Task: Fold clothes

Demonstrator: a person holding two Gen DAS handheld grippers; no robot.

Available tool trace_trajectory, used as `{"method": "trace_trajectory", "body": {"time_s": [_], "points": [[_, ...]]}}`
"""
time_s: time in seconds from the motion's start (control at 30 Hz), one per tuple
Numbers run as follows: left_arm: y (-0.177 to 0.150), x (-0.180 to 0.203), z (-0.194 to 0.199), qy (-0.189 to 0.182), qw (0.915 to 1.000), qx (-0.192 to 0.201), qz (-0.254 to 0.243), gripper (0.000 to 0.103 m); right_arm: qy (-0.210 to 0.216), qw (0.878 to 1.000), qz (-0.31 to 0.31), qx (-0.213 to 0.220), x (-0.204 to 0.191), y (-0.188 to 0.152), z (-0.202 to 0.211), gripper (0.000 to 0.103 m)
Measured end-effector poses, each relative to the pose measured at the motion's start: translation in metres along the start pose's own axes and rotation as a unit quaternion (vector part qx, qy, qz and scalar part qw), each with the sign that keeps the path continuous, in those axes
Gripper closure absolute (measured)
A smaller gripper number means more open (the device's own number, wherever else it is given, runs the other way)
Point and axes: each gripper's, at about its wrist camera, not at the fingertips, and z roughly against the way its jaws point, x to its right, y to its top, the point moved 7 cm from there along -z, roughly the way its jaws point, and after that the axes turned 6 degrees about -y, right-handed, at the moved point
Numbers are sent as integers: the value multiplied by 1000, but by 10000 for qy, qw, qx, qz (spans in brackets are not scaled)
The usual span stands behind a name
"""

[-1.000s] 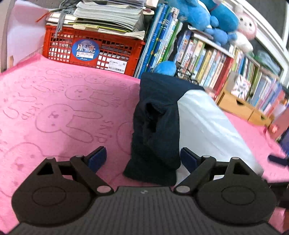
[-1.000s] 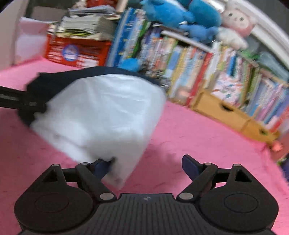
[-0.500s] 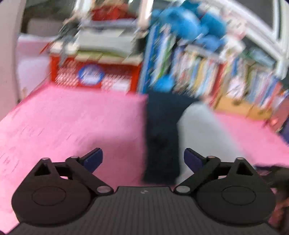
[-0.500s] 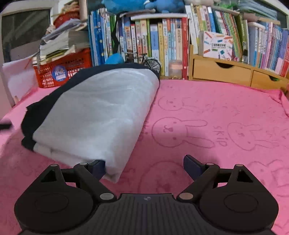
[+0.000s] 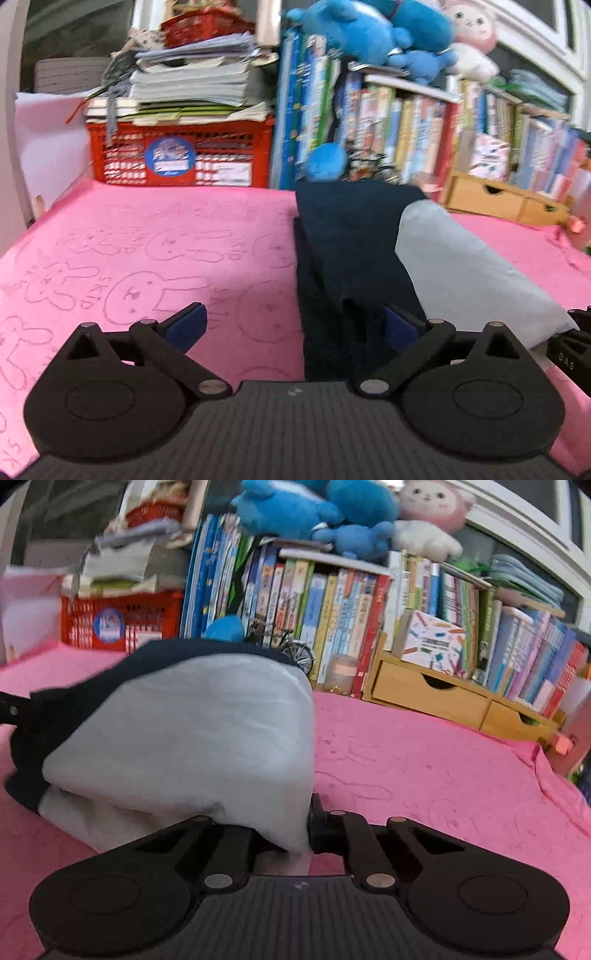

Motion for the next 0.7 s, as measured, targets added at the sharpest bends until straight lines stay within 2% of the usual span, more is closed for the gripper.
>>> {"method": "trace_trajectory", "body": {"time_s": [0.1, 0.2, 0.27, 0.37, 0.47, 0.5, 0.57, 0.6, 0.67, 0.7], "points": [[-1, 12, 14, -397, 9992, 10, 60, 1, -152, 9995, 182, 198, 17, -6, 29, 94], [2, 24, 28, -647, 9978, 152, 56, 2, -49, 9984, 539, 145, 28, -22, 59, 93], [7, 29, 34, -606, 9977, 304, 72, 2, 208, 9959, 879, 51, 28, -39, 70, 89], [12, 27, 41, -372, 9980, 506, 29, 1, 678, 9904, 1201, -36, 27, -61, 87, 73], [10, 17, 37, -53, 9991, 421, -59, 1, 1441, 9865, 757, 180, 40, -58, 117, 61], [9, 12, 35, -1, 9993, 376, -34, 1, 1742, 9833, 397, 331, 46, -50, 125, 54], [8, 5, 33, 84, 9995, 308, 82, 1, 1958, 9782, -320, 611, 54, -29, 123, 47], [9, 2, 34, 104, 9994, 300, 135, 1, 2019, 9743, -670, 743, 57, -17, 120, 47], [11, 1, 38, 92, 9992, 343, 191, 1, 1832, 9776, -764, 699, 39, -3, 91, 50], [12, 1, 41, 83, 9991, 366, 196, 1, 1695, 9808, -726, 634, 26, 3, 73, 58]]}}
